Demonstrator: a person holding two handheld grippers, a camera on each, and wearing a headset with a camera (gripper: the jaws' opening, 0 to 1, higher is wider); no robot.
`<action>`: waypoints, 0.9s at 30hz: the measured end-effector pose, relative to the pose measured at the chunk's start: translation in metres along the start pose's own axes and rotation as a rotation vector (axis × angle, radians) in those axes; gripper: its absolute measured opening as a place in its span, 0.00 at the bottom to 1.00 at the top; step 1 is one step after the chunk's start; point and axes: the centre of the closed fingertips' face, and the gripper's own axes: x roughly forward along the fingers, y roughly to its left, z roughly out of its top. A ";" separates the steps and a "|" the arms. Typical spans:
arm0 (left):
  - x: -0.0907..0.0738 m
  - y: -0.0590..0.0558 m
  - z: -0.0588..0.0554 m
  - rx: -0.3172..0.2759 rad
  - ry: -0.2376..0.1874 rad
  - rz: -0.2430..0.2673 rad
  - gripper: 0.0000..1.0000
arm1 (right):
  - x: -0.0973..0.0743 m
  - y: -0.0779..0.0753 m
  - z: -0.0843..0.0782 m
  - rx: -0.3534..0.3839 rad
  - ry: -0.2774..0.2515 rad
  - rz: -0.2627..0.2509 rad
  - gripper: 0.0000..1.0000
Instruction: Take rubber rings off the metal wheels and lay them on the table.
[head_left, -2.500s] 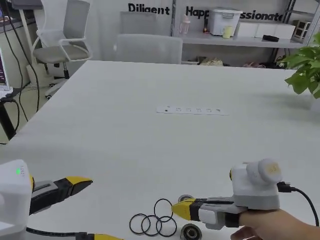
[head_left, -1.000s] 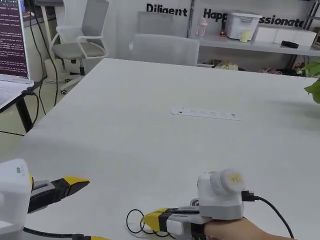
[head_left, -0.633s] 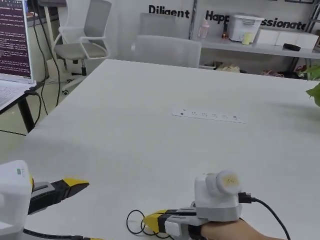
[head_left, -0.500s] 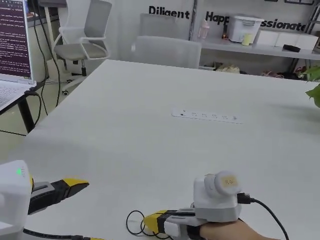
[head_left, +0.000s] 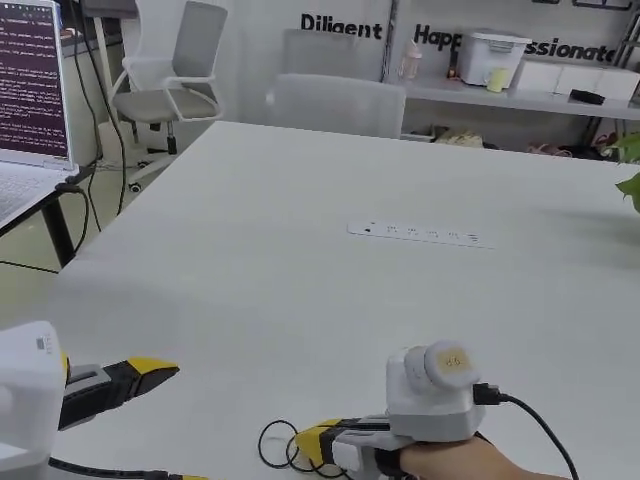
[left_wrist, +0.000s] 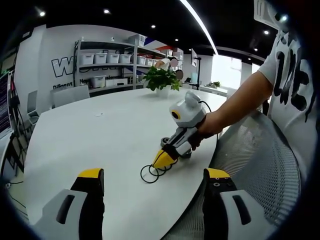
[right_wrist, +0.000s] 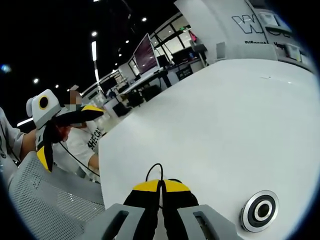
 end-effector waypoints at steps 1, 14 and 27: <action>0.000 0.000 0.000 0.000 0.000 0.001 0.79 | 0.000 0.000 0.000 -0.001 0.000 -0.002 0.00; -0.001 -0.001 -0.001 -0.002 0.001 0.003 0.79 | 0.000 -0.005 0.001 -0.005 -0.004 -0.019 0.01; 0.002 -0.003 0.002 0.008 0.012 -0.008 0.79 | -0.010 -0.003 0.009 -0.004 -0.049 -0.003 0.08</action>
